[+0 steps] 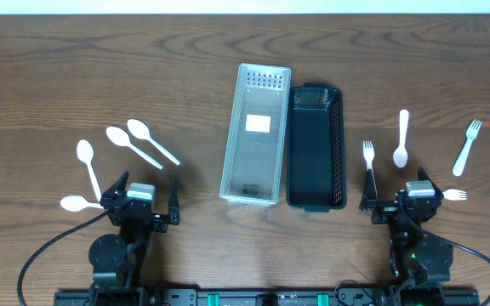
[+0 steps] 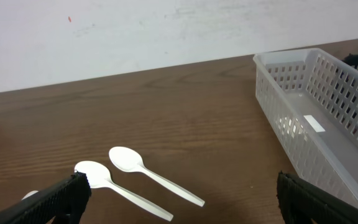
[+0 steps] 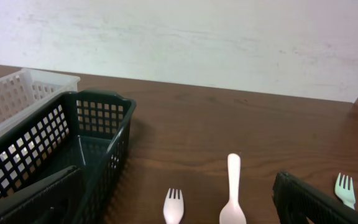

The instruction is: Pack container

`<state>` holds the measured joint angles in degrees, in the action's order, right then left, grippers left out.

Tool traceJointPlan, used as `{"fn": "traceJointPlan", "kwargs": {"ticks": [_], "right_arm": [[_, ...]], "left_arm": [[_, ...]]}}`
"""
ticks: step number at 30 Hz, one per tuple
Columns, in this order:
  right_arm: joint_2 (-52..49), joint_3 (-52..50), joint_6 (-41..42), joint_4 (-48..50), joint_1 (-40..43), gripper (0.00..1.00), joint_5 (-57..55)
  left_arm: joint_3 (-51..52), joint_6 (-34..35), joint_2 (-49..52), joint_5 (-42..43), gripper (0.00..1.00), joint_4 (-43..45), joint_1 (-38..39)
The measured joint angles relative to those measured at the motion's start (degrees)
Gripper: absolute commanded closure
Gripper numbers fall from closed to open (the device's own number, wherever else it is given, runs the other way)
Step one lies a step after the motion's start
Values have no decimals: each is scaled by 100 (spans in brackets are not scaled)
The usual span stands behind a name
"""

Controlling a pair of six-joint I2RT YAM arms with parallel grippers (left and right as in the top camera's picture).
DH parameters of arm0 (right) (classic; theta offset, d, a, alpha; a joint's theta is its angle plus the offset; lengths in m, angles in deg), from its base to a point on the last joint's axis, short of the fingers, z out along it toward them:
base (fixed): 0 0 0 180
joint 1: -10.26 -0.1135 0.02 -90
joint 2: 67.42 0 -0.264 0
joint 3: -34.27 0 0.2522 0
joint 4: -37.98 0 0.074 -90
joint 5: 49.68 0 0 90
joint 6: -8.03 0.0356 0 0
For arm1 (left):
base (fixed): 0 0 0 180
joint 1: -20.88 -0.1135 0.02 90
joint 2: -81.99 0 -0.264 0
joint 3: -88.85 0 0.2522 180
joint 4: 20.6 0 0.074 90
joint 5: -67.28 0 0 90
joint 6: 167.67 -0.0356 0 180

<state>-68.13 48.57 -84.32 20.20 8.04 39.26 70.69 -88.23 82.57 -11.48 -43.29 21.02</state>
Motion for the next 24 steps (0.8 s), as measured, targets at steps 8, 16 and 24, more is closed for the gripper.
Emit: {"fn": "traceJointPlan", "kwargs": {"ticks": [8, 16, 24], "right_arm": [[0, 0, -2, 0, 0, 1, 0], [0, 0, 0, 0, 0, 1, 0], [0, 0, 173, -2, 0, 1, 52]], "left_arm": [[0, 0, 0, 0, 2, 0, 0], [0, 0, 0, 0, 2, 0, 0], [0, -2, 0, 0, 2, -2, 0]]}}
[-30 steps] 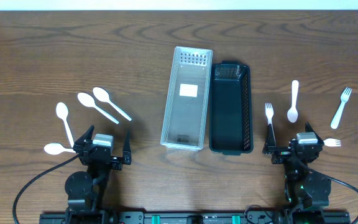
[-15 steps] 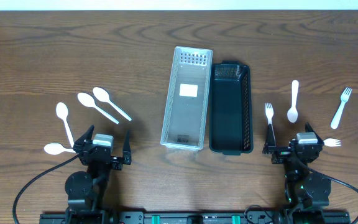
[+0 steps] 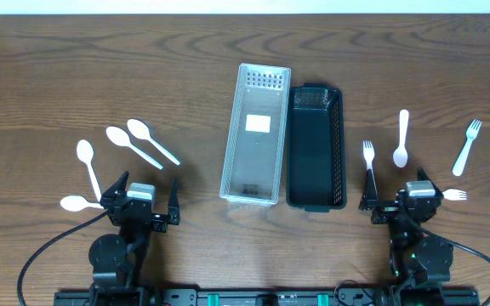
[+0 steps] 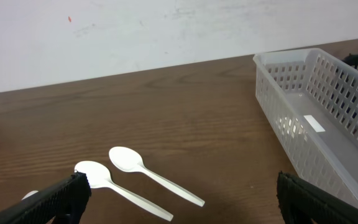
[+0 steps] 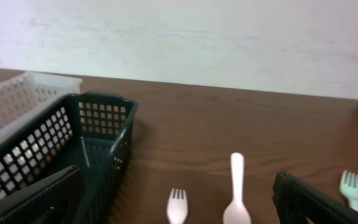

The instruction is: Pack container

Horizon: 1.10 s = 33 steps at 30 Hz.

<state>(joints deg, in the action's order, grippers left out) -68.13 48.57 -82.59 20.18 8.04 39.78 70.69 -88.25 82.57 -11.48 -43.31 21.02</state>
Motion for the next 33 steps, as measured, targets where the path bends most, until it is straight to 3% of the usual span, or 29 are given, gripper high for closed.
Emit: {"fn": "traceJointPlan", "kwargs": {"ticks": [6, 10, 14, 19, 29, 33], "right_arm": [[-70, 0, 487, -4, 0, 1, 219], [-337, 164, 754, -278, 0, 1, 411], [-1084, 994, 813, -767, 4, 1, 509], [-2632, 2667, 804, -1478, 109, 1, 590], [-6190, 5705, 691, -3543, 393, 1, 986], [-7001, 6186, 551, -3639, 396, 32, 1220]], "left_arm": [[11, 90, 0, 39, 2, 103, 0], [-11, 723, 28, 111, 2, 114, 2], [-568, 1198, 531, 208, 2, -240, 4], [-2286, 1416, 2020, 238, 2, -1086, 4], [-6319, 1491, 6089, 256, 2, -3875, 4], [-6795, 1488, 6999, 256, 2, -3974, 4]]}}
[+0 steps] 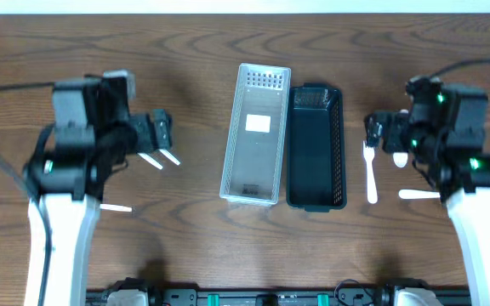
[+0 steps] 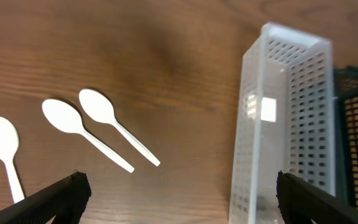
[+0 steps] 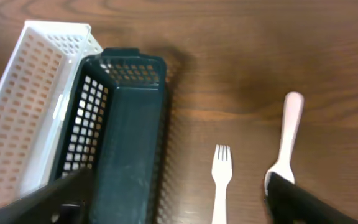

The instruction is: Pack container

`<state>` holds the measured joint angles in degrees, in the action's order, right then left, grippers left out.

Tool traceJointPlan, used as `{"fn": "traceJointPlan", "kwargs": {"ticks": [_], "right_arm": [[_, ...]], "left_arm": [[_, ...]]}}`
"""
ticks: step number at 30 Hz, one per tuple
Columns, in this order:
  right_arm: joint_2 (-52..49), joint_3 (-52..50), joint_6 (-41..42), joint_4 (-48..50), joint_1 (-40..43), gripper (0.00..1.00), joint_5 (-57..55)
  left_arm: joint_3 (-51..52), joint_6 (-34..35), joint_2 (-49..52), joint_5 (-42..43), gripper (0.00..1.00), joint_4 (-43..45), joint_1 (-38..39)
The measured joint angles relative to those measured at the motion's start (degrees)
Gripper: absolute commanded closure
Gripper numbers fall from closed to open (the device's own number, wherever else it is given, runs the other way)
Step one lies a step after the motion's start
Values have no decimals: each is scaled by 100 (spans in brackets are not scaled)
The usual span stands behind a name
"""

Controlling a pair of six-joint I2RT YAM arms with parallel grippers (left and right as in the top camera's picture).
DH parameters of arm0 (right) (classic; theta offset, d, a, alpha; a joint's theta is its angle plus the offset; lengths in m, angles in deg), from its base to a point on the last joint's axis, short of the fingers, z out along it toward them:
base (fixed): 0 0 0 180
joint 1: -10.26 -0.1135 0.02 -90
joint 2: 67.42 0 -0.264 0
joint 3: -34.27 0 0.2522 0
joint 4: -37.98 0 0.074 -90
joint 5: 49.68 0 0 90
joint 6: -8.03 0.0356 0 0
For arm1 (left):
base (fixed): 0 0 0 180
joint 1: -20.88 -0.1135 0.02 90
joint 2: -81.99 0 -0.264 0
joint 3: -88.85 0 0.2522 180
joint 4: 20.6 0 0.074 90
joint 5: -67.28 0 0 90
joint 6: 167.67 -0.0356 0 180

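Observation:
Side by side at mid-table stand a clear slotted basket [image 1: 256,132] and a dark green one [image 1: 316,144], both with nothing in them. Three white spoons [image 2: 70,118] [image 2: 101,107] [image 2: 2,140] lie left of the clear basket [image 2: 284,124]. Right of the dark basket [image 3: 126,137] lie a white fork [image 3: 221,180] and a white spoon [image 3: 284,137]. My left gripper [image 1: 147,134] hangs open above the spoons, holding nothing. My right gripper [image 1: 387,134] hangs open over the fork [image 1: 369,170], also holding nothing.
A white handle [image 1: 113,206] shows on the wood below my left arm, and another white utensil [image 1: 415,194] lies below my right arm. The brown wooden table [image 1: 202,51] stretches behind the baskets. Both arms cover part of the cutlery from overhead.
Both arms have left their low spot at the table's front edge and now stand raised, looking down: the left over the spoons, the right over the fork and spoon. Both grippers stay open.
At both earlier moments the arms sat folded at the front edge with grippers open, the right wrist view shifting only slightly. Now both are lifted and out over the cutlery on their own sides. The baskets and cutlery have not moved.

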<state>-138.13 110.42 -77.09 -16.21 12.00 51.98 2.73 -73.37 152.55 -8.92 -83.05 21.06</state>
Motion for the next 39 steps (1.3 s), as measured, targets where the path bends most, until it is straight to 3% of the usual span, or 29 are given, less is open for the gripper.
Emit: {"fn": "traceJointPlan", "kwargs": {"ticks": [4, 7, 9, 10, 15, 20, 27, 39], "right_arm": [[-463, 37, -46, 59, 0, 44, 0], [-750, 42, -66, 59, 0, 52, -127], [-922, 46, -83, 61, 0, 63, -166], [-1027, 46, -96, 63, 0, 66, -192], [-1611, 46, -111, 63, 0, 87, -249], [-2181, 48, -103, 61, -13, 96, -264], [-2719, 48, -103, 107, -304, 96, -260], [-3064, 50, -120, 328, -730, 93, -46]], "left_arm": [[-7, 42, 575, -2, 45, -11, 0], [-7, 20, 826, 0, 67, 146, 0], [-7, 50, 1001, 2, 87, 247, 15], [-7, 44, 1082, -4, 90, 271, 28], [-11, 22, 1690, 0, 94, 286, 262], [-11, 17, 2269, 0, 94, 306, 584], [-11, 17, 2761, 0, 94, 306, 935], [-11, 24, 2813, 4, 94, -514, 1954]]}}
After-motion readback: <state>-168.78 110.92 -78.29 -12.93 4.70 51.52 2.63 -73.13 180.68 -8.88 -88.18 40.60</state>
